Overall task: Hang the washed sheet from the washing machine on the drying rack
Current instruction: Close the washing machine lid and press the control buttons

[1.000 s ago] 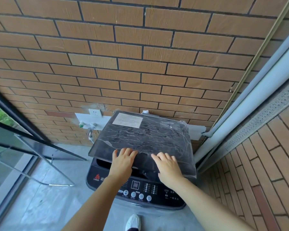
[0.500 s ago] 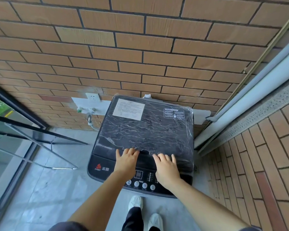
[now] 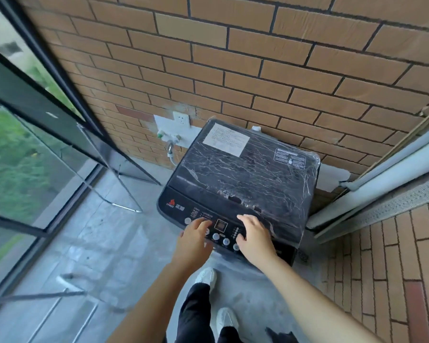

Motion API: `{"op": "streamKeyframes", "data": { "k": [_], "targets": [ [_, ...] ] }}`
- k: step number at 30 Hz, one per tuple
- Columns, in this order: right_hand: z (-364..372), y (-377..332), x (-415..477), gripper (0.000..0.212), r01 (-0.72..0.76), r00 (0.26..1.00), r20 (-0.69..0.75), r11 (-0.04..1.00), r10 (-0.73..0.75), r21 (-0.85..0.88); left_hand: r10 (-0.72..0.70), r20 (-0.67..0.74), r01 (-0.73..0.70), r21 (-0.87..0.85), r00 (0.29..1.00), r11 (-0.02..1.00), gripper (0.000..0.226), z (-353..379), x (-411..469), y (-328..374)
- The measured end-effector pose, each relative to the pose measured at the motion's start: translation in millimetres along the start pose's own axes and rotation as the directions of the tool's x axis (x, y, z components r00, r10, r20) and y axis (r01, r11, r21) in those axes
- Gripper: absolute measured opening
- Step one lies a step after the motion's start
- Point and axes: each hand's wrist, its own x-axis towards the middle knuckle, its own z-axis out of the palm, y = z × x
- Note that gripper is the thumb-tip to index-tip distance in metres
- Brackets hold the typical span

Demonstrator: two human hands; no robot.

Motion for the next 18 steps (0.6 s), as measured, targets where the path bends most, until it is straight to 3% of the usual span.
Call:
{"op": "streamKeyframes", "data": {
  "k": [4, 7, 11, 18],
  "targets": [
    [10.7, -19.7, -22.2, 0.042, 0.137, 0.99, 0.01, 0.974, -0.141, 0.179, -0.104, -0.179, 0.072, -0.178, 0.978, 0.981, 0.042, -1.9, -62.8, -16.2],
    [16.4, -54.5, -38.5, 0.039, 0.224, 0.969, 0.049, 0.941, -0.244, 0.254, -0.198, -0.327, 0.1, -0.292, 0.924, 0.951, 0.035, -14.9, -110.8, -30.7],
    [30.2, -116.1, -55.3, 0.034, 0.346, 0.917, 0.091, 0.888, -0.389, 0.301, -0.361, -0.478, 0.146, -0.429, 0.801, 0.892, 0.028, -36.0, -167.2, -53.0],
    [67.8, -234.5, -117.3, 0.028, 0.531, 0.774, 0.155, 0.762, -0.614, 0.371, -0.484, -0.65, 0.141, -0.507, 0.585, 0.851, 0.025, -77.8, -280.9, -109.5]
  ]
}}
